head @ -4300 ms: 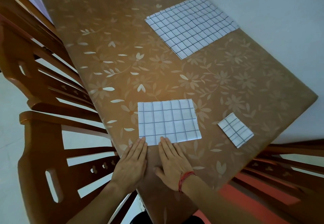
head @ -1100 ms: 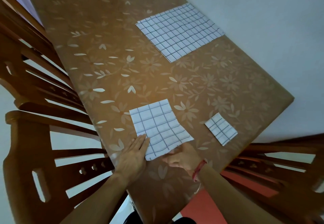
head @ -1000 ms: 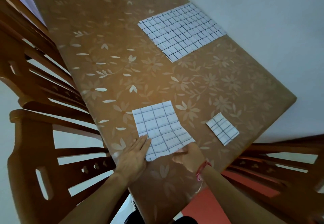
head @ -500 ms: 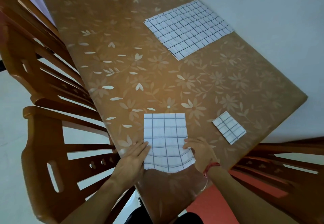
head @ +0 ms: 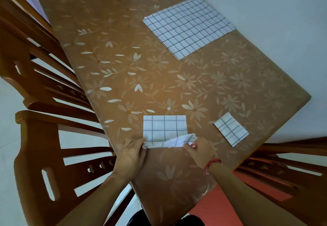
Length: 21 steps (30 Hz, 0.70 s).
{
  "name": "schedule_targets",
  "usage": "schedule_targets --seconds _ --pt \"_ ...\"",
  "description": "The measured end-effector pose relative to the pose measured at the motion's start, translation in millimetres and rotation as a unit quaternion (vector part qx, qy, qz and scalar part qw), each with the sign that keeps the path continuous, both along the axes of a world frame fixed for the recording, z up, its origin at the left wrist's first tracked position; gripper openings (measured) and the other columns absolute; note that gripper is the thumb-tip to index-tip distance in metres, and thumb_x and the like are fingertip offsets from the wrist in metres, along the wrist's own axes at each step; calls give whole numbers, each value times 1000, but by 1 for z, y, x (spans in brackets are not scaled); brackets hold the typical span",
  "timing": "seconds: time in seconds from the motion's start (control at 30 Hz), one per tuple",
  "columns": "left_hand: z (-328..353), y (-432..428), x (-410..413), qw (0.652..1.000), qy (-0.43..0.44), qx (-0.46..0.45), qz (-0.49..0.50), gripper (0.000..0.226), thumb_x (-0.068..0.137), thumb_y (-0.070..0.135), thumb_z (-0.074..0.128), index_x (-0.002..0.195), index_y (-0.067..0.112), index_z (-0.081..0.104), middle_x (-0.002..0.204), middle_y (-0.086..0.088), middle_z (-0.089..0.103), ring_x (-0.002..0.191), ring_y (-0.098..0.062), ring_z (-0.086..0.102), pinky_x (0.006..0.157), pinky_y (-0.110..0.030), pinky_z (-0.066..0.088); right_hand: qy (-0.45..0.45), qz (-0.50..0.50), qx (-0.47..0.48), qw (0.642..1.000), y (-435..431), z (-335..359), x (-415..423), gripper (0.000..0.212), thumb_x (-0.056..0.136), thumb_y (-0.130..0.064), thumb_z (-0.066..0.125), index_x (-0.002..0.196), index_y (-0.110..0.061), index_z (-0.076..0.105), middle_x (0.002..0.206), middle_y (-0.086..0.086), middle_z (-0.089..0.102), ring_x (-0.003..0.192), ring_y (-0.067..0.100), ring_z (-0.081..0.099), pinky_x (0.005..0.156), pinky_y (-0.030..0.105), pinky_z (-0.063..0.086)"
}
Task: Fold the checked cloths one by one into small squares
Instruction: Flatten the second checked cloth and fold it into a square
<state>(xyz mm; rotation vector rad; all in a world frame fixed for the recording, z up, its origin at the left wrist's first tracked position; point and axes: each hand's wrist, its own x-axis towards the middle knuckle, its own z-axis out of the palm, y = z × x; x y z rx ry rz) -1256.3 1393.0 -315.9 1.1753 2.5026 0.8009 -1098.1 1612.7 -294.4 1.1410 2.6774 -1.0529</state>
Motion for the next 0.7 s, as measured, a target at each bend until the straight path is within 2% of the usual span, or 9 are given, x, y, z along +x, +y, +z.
schedule_targets --seconds 0.07,0.13,0.2,0.3,0.37,0.5,0.63,0.7 --pt "-1 6 -5 999 -19 -9 26 33 94 31 47 123 21 58 118 2 64 109 -21 54 94 -33 41 11 -17 -15 1000 0 3 -4 12 87 -28 62 75 -30 62 60 -13 57 62 -8 59 55 5 39" --pt "0 11 -8 998 -31 -29 51 28 93 27 53 121 21 57 104 2 65 103 -23 55 91 -35 39 13 -24 -12 1000 3 -2 -6 10 87 -31 63 77 -31 61 59 -8 57 62 2 59 56 13 41" --pt "1 17 -10 996 -23 -54 65 28 92 24 57 120 21 57 92 4 66 99 -24 56 94 -36 30 11 -24 -17 1000 6 -5 -8 6 87 -33 63 86 -27 62 63 -5 58 65 8 57 59 23 44" --pt "2 21 -12 995 -3 -77 71 32 91 24 58 123 21 57 85 4 67 101 -23 57 102 -37 20 11 -21 -19 1000 6 -9 -15 8 87 -33 62 92 -27 59 71 -6 62 69 11 58 63 27 47" --pt "0 22 -13 994 23 -88 62 34 91 26 55 124 19 57 88 1 68 104 -24 57 104 -37 16 9 -21 -18 1000 6 -12 -17 12 86 -35 61 96 -28 59 74 -8 62 71 11 58 66 31 50" --pt "-5 21 -13 993 52 -101 38 41 89 34 43 121 14 58 97 -3 69 112 -27 56 99 -39 22 -7 -35 -28 999 6 -17 -19 29 85 -35 61 113 -31 56 77 -8 59 74 12 56 71 38 53" --pt "-5 22 -12 990 74 -114 36 44 90 36 41 124 12 56 110 -6 67 106 -26 58 97 -40 25 -13 -36 -29 999 6 -16 -22 52 85 -38 60 133 -37 41 83 -11 60 78 10 57 75 38 54" --pt "-4 21 -13 989 84 -115 44 49 88 36 43 128 9 53 112 -8 63 104 -28 57 100 -40 23 -11 -31 -25 999 5 -14 -23 56 84 -40 59 135 -39 37 98 -11 61 79 9 58 76 39 54"
